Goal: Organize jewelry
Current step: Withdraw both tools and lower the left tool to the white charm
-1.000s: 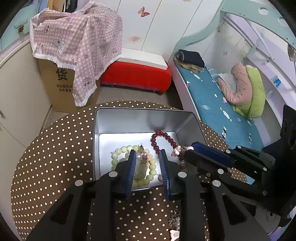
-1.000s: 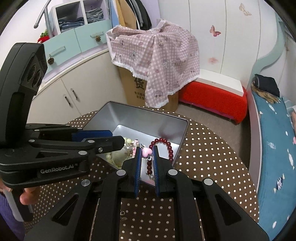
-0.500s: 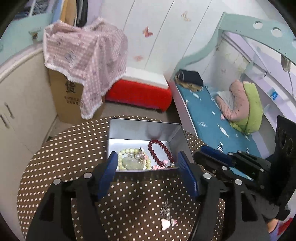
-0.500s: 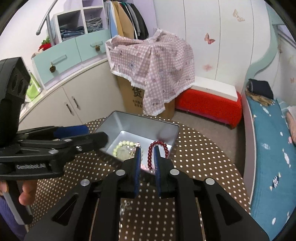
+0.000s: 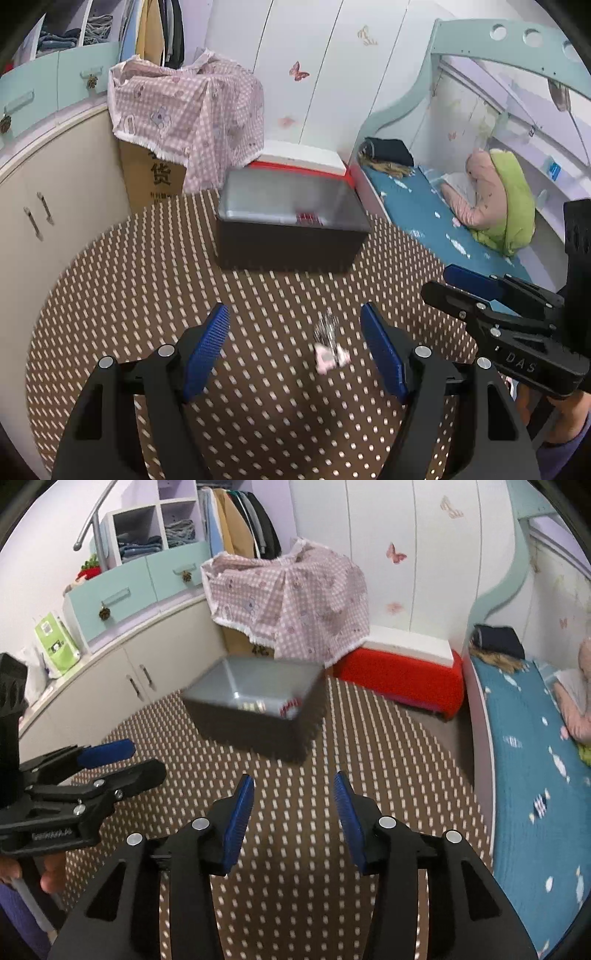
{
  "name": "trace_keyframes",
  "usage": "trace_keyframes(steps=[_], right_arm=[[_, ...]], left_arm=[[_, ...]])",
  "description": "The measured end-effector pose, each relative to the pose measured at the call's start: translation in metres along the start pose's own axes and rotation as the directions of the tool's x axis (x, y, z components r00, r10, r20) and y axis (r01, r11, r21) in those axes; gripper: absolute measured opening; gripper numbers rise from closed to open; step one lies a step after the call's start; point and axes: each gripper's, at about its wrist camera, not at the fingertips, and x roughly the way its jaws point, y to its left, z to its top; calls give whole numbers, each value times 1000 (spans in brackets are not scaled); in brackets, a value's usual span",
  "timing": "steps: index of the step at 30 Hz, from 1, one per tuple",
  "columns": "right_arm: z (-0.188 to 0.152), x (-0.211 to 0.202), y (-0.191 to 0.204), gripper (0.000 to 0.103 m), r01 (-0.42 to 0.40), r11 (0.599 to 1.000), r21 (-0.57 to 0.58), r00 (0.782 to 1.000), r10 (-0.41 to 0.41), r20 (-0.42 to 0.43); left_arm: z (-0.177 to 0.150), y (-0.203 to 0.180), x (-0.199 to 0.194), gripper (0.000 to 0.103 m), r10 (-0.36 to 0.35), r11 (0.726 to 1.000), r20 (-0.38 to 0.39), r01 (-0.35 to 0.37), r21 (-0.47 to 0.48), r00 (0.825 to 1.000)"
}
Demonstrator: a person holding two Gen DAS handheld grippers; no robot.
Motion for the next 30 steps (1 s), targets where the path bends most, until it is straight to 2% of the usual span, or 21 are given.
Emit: trace_keyframes(steps=[6, 14, 20, 26, 30], right_arm=[[-30, 9, -14, 48, -14, 999, 48, 999, 16, -43], [-42, 13, -28, 50, -36, 997, 74, 998, 40, -55], [-46, 18, -29, 52, -58, 995, 85, 996, 64, -62], [-44, 22, -21, 52, -83, 994, 72, 994, 88, -67], [-41, 26, -12, 52, -93, 994, 55, 993, 97, -72]], left_arm=[[-25, -18, 24, 71, 8, 1000, -63, -8, 1, 998], [-29, -30, 47, 71, 63, 998, -97, -61, 27, 993], [-30, -22, 53, 69, 113, 993, -117, -107, 58, 987], [-31, 4, 49, 69, 201, 980, -120, -197, 40, 972], [-33, 20, 42, 69, 212, 977, -119, -210, 24, 970]])
